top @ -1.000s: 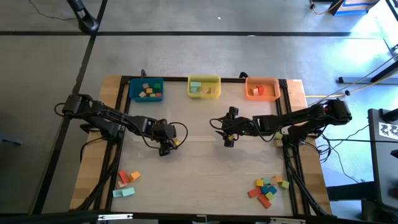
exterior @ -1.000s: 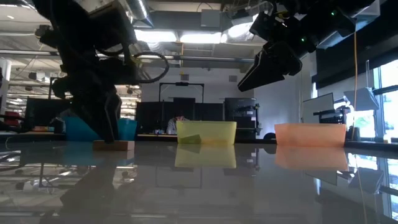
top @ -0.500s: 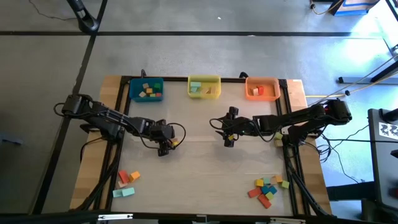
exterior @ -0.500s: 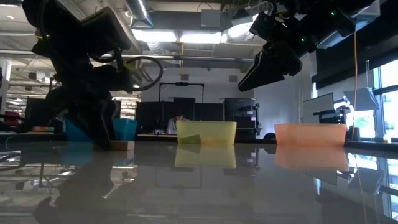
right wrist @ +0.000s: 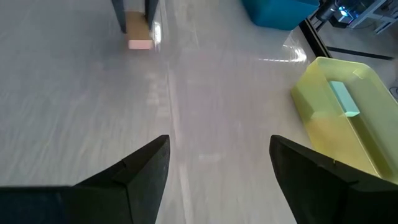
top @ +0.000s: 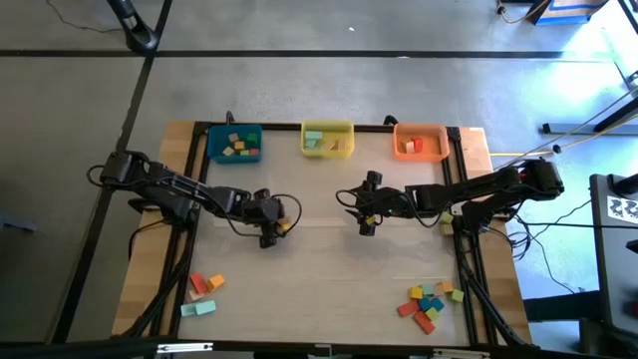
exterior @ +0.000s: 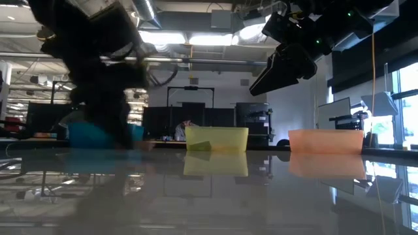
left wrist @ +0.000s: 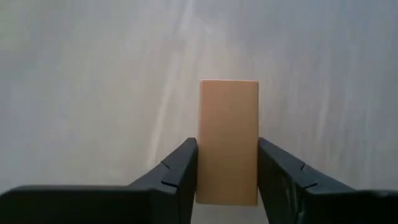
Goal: Sort blocks by size
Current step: Put the brown rectangle block into the yellow bin
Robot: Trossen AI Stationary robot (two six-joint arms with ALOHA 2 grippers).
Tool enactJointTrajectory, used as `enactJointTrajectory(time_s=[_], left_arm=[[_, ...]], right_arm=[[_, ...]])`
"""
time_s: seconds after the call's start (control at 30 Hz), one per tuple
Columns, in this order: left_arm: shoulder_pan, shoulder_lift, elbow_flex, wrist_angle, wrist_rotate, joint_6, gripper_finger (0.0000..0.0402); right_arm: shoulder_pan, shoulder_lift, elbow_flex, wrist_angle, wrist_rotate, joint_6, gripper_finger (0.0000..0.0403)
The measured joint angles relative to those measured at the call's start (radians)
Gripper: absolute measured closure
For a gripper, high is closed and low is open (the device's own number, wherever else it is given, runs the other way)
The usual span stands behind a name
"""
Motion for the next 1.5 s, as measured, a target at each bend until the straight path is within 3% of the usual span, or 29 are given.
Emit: enactJointTrajectory(time_s=[0.27,0.63,1.07,1.27,1.5], left_arm=[[0.1,-0.001,0.115,0.157,-0.174,0.027,0.0258],[0.357,0.054,0.125,0.507,-0.188,0.143,0.0255],[0.571,0.311,0.362,0.512,-0.115,0.2,0.0254],[0.606,0.41,0.428,0.517,-0.104,0.193,0.0254],[0.61,0.428,0.432,0.503,-0.104,0.194,0.0243]], right_arm=[[0.0,0.0,0.0,0.007,0.0,-0.013,0.0127],[0.0,0.0,0.0,0.128,0.011,-0.028,0.0127],[0.0,0.0,0.0,0.18,0.011,-0.093,0.0127],[0.0,0.0,0.0,0.172,0.01,-0.093,0.0127],[0.0,0.0,0.0,0.166,0.01,-0.103,0.0127]])
